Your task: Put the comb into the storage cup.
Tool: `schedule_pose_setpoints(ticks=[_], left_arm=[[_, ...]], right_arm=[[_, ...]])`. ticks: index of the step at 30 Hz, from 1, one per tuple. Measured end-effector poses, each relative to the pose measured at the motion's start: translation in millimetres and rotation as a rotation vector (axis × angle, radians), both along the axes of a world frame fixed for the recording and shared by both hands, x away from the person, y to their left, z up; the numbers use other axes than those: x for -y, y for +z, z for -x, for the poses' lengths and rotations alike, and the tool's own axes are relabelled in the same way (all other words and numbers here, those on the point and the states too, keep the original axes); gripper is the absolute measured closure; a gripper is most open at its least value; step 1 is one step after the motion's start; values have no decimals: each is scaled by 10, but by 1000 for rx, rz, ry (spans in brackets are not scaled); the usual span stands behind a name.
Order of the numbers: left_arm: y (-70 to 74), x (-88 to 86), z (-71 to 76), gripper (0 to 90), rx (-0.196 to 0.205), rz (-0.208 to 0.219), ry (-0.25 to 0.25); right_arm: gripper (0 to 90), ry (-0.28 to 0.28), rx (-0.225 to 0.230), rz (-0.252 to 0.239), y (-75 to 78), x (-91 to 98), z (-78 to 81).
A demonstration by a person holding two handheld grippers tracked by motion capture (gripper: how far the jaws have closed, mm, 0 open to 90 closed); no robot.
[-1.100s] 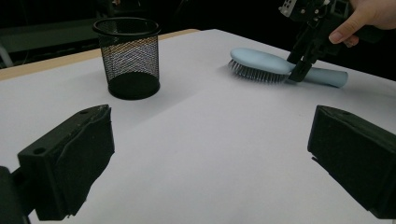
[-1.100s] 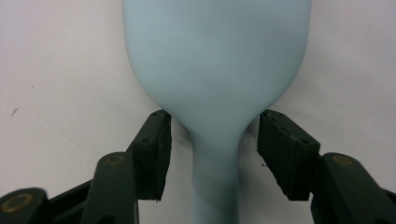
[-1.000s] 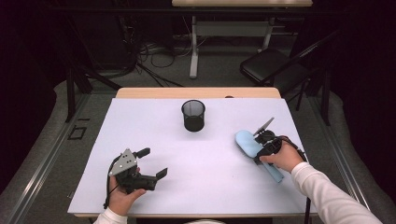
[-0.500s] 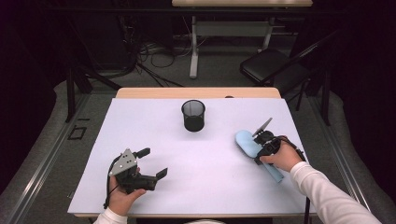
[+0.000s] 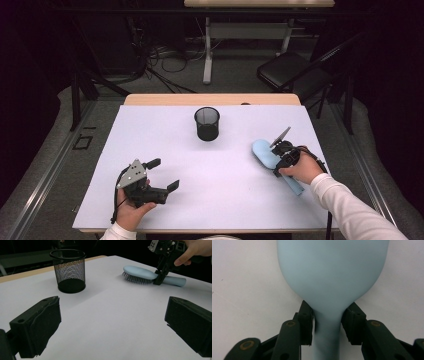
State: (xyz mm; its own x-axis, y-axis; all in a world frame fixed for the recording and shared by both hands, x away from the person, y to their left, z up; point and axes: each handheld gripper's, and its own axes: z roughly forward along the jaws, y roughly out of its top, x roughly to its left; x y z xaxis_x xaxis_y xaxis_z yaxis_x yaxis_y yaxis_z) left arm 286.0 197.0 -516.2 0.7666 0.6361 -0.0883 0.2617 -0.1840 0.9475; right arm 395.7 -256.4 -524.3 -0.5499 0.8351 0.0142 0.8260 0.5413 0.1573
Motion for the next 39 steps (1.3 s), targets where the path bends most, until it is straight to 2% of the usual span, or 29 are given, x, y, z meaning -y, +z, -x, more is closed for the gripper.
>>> schedule_pose_setpoints(ticks=[7, 8, 11, 12, 30, 39], left_arm=[[0, -1, 0, 6, 0, 1, 0], [1, -1, 0, 6, 0, 1, 0], [1, 0, 1, 6, 0, 1, 0], [1, -1, 0, 6, 0, 1, 0], [1, -2, 1, 6, 1, 3, 9], [-2, 0, -1, 7, -1, 2, 10]], right_arm=[[643, 11, -1, 12, 5, 3, 6], [645, 6, 13, -5, -10, 4, 10], [650, 9, 4, 12, 3, -2, 14], [651, 11, 19, -5, -14, 2, 16], [684, 12, 19, 7, -4, 12, 31], [691, 6, 27, -8, -10, 25, 43]])
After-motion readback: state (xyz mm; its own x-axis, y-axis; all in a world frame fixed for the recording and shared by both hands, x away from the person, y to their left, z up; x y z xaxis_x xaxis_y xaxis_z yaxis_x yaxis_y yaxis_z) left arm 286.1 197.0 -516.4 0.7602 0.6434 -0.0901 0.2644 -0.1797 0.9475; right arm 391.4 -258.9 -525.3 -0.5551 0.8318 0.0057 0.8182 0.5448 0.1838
